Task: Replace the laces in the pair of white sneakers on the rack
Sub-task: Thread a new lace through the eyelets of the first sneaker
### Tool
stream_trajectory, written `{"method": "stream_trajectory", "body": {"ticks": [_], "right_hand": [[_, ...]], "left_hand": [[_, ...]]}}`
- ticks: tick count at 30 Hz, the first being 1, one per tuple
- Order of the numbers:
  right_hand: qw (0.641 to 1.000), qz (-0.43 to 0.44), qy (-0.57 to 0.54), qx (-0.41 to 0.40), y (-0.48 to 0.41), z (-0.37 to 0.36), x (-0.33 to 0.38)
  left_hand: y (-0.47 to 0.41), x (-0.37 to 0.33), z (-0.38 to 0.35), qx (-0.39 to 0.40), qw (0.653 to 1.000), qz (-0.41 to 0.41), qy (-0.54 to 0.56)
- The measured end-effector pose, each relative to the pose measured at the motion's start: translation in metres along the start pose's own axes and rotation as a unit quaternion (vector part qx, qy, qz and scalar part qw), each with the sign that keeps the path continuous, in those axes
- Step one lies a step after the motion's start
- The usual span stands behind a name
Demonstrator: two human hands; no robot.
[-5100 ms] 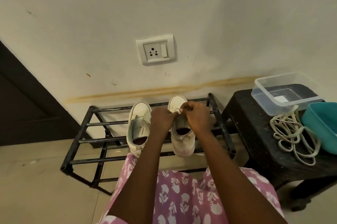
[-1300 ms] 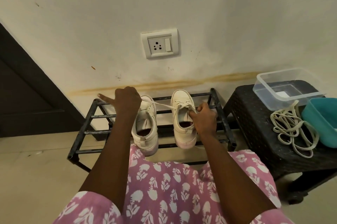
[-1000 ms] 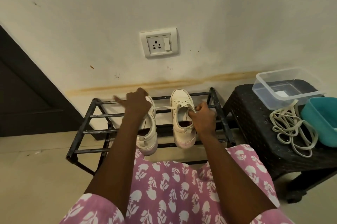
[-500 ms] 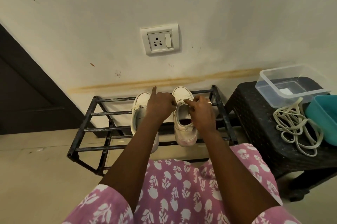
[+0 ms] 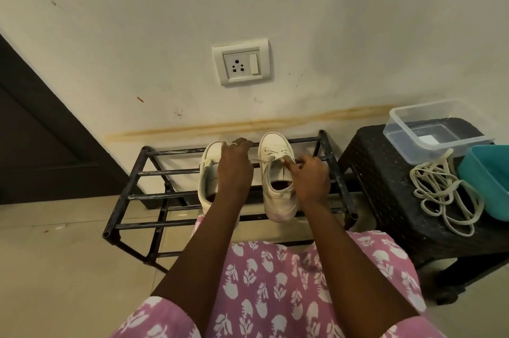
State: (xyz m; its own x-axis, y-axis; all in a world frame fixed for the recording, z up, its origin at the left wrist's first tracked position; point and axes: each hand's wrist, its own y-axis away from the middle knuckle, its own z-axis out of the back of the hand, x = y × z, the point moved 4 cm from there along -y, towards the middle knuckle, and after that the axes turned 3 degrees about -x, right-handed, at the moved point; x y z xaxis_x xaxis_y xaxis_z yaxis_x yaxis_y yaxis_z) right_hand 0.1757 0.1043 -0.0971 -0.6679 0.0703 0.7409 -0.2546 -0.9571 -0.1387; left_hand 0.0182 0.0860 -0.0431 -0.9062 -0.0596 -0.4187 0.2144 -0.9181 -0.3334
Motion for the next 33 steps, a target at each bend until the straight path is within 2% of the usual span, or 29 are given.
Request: {"method": "stream_trajectory", "body": {"ticks": [3,8,10,11,14,17,19,22,24,25,27,30,33], "right_hand": [[0.994,-0.098,-0.046,-0.021,0.008,0.005,0.002],[0.972,-0.199,-0.127,-0.003,0.005,0.006,0.009],[0.958,-0.224,-0.178,0.012,0.004,0.004,0.008],[0.952,-0.235,-0.197,0.014,0.003,0.004,0.007],[0.938,-0.257,-0.233,0.005,0.003,0.006,0.008],[0.928,-0.278,-0.247,-0.015,0.003,0.008,0.01],[0.92,-0.298,-0.254,-0.018,0.004,0.005,0.011],[0.919,-0.311,-0.241,-0.006,0.001,-0.002,0.015],[0.917,-0.315,-0.243,0.033,-0.003,-0.007,0.015],[0.904,-0.328,-0.27,0.054,-0.004,-0.011,0.014],[0.855,-0.367,-0.358,0.076,-0.004,-0.014,0.012],[0.804,-0.383,-0.454,0.045,-0.008,-0.014,0.011],[0.801,-0.381,-0.461,-0.015,-0.009,-0.012,0.005]], "left_hand": [[0.011,-0.008,0.001,-0.02,0.996,0.068,0.06],[0.023,-0.009,-0.021,0.102,0.952,0.236,0.166],[0.026,-0.007,-0.026,0.1,0.936,0.265,0.209],[0.028,-0.007,-0.027,0.097,0.911,0.305,0.26],[0.026,-0.01,-0.032,0.066,0.864,0.348,0.358],[0.028,-0.009,-0.037,0.04,0.792,0.395,0.464],[0.029,-0.007,-0.04,0.035,0.77,0.411,0.487],[0.028,-0.007,-0.044,0.04,0.769,0.411,0.488],[0.026,-0.008,-0.045,0.04,0.764,0.417,0.492],[0.025,-0.008,-0.047,0.04,0.761,0.42,0.492],[0.024,-0.008,-0.051,0.042,0.762,0.424,0.487],[0.023,-0.008,-0.055,0.031,0.767,0.428,0.477],[0.022,-0.007,-0.058,0.029,0.769,0.437,0.465]]}}
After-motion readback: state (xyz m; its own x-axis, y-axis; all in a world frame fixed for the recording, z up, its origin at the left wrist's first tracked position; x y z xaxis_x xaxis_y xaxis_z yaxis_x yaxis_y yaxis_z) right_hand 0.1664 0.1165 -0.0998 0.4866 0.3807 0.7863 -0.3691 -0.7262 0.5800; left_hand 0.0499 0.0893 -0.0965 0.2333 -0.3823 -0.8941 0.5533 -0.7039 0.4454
